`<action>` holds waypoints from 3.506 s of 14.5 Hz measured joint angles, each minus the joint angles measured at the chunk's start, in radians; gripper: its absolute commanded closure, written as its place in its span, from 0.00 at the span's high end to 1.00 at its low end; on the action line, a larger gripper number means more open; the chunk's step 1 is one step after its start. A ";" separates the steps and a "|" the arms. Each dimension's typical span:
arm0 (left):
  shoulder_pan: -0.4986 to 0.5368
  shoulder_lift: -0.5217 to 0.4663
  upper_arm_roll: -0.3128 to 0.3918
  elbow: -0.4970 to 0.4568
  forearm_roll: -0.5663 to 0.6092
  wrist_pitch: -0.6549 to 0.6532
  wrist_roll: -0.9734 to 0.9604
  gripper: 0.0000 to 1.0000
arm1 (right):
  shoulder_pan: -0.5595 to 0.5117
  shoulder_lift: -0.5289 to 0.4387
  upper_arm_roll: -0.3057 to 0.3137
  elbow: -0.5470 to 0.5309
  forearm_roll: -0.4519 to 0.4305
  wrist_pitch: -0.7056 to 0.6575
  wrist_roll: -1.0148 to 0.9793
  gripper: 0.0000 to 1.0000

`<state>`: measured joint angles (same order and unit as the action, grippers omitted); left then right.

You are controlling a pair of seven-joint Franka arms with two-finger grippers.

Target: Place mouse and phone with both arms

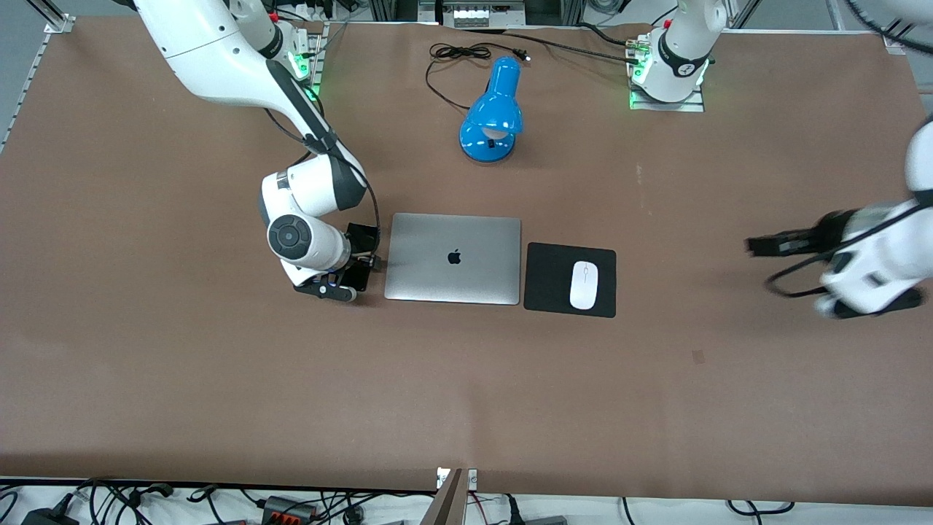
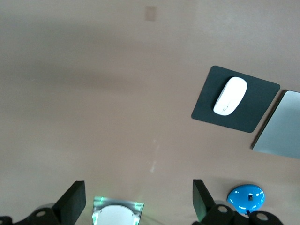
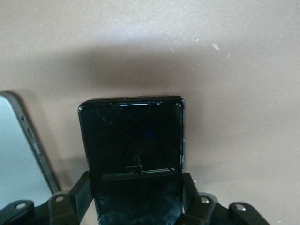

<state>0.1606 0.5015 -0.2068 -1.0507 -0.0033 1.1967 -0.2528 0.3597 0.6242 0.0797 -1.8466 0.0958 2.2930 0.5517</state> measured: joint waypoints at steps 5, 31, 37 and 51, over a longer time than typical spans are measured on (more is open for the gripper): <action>0.052 -0.092 -0.008 -0.113 0.000 0.148 0.027 1.00 | 0.006 0.011 -0.001 0.000 0.000 0.007 0.002 1.00; 0.074 -0.449 -0.026 -0.551 -0.010 0.345 0.228 1.00 | -0.242 -0.182 -0.042 0.661 -0.092 -0.684 -0.280 1.00; 0.074 -0.449 -0.026 -0.551 -0.010 0.342 0.228 1.00 | -0.372 -0.268 -0.088 0.673 -0.093 -0.699 -0.515 1.00; 0.074 -0.449 -0.026 -0.551 -0.010 0.339 0.228 1.00 | -0.382 -0.634 -0.108 0.127 -0.102 -0.493 -0.586 1.00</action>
<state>0.2350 0.0523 -0.2329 -1.6017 -0.0137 1.5354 -0.0248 -0.0222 -0.0102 -0.0287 -1.7197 -0.0057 1.8001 -0.0344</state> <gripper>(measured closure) 0.000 0.000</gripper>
